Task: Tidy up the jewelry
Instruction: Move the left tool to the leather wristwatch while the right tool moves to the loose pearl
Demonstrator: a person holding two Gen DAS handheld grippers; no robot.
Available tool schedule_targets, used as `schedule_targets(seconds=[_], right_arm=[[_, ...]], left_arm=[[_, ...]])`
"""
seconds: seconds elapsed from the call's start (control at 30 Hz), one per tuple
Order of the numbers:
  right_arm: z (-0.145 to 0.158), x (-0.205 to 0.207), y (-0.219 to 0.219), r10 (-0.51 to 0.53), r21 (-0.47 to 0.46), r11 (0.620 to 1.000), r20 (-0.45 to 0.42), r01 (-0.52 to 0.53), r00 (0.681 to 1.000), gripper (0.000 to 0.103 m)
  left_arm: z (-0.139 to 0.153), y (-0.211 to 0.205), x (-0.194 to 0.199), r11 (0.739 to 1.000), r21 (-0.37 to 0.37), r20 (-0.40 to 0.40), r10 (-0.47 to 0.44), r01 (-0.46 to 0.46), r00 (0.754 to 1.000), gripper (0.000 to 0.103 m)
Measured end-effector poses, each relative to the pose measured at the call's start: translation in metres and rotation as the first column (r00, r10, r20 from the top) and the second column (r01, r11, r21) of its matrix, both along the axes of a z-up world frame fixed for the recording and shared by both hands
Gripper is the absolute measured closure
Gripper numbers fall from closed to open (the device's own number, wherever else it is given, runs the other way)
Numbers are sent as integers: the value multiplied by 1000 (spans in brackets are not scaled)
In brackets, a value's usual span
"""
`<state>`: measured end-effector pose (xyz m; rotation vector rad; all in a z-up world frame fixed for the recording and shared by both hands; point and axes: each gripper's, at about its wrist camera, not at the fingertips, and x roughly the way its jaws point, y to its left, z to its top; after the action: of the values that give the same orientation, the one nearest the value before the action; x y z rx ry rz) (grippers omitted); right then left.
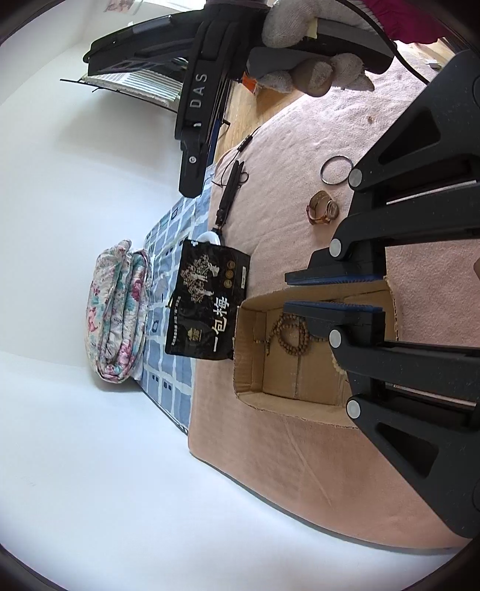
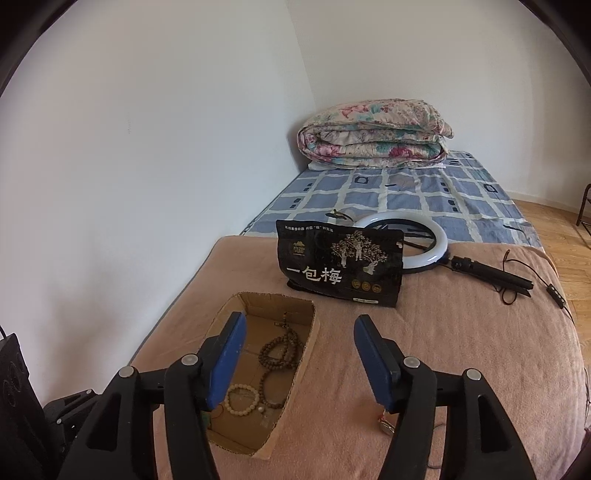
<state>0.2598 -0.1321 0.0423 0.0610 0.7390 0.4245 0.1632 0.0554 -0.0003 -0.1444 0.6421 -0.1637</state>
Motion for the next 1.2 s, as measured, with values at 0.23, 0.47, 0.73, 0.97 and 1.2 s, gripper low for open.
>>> schedule_targets(seconds=[0.23,0.47,0.73,0.97,1.2], right_arm=[[8,-30,-34,-44,-8,999,27,44,999,31],[8,-65,-76,-88,-39,995,55,90,995,18],[-6,-93,-130,-154,-66,985,58,158,986,4],[-29,-107,-177,-214,-99,971,28,215,976,0],[-55,-118,-218,-277,-123,954,-17,273,961,0]], left_arm=[[3,-18,-9,999,11,16,-34,33,999,72],[0,-39,-9,997,14,5,-75,75,997,72],[-10,-68,-7,992,20,-26,-123,124,992,72],[-21,-91,-4,987,22,-48,-158,159,986,50],[-40,-112,12,984,11,-102,-175,177,979,49]])
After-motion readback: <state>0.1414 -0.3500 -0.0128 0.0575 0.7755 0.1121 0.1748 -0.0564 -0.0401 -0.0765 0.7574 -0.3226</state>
